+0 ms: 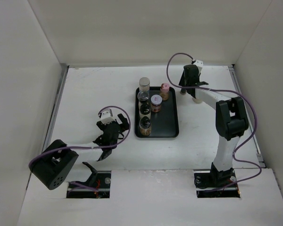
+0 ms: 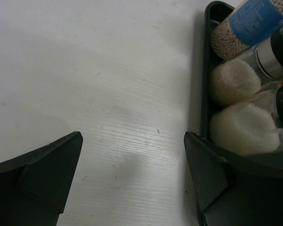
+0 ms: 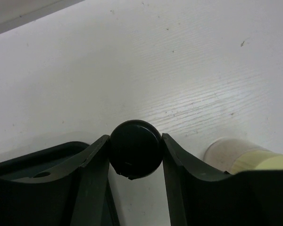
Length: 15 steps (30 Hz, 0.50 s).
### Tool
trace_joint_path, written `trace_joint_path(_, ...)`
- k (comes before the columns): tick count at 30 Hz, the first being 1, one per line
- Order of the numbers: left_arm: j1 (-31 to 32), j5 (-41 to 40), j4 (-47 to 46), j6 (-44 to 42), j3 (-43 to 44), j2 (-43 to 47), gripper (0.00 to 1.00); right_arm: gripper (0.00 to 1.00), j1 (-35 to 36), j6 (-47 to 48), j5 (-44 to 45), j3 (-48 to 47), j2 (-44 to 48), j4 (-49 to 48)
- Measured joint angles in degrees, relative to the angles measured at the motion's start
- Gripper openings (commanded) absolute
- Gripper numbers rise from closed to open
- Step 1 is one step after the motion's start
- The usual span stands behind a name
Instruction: Organize the condiment bottles
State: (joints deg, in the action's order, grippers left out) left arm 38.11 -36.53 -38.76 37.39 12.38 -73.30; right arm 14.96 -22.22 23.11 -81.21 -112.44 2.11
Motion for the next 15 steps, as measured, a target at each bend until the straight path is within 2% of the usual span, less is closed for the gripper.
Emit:
trace_joint_path(1,-0.2,0.1,0.0,0.2,0.0,-0.2,1.0,0.37,0.0,0.1,0.0,0.0,0.0,0.0)
trace_joint_path(4,-0.9,0.2,0.0,0.6,0.0,-0.3,1.0,0.36,0.1,0.3,0.3,3.5,2.3,-1.7)
trace_joint_path(8,-1.4,0.5,0.0,1.0,0.0,-0.3,1.0,0.37,2.3,0.2,1.0,13.1,11.7,-1.7)
trace_joint_path(12,-1.4,1.3,0.0,1.4,0.0,-0.2,1.0,0.38,9.4,-0.3,1.5,18.9,21.2,-2.4)
trace_joint_path(15,-1.4,1.8,0.0,1.7,0.0,0.0,1.0,0.39,16.5,-0.9,1.5,21.1,24.6,-4.0)
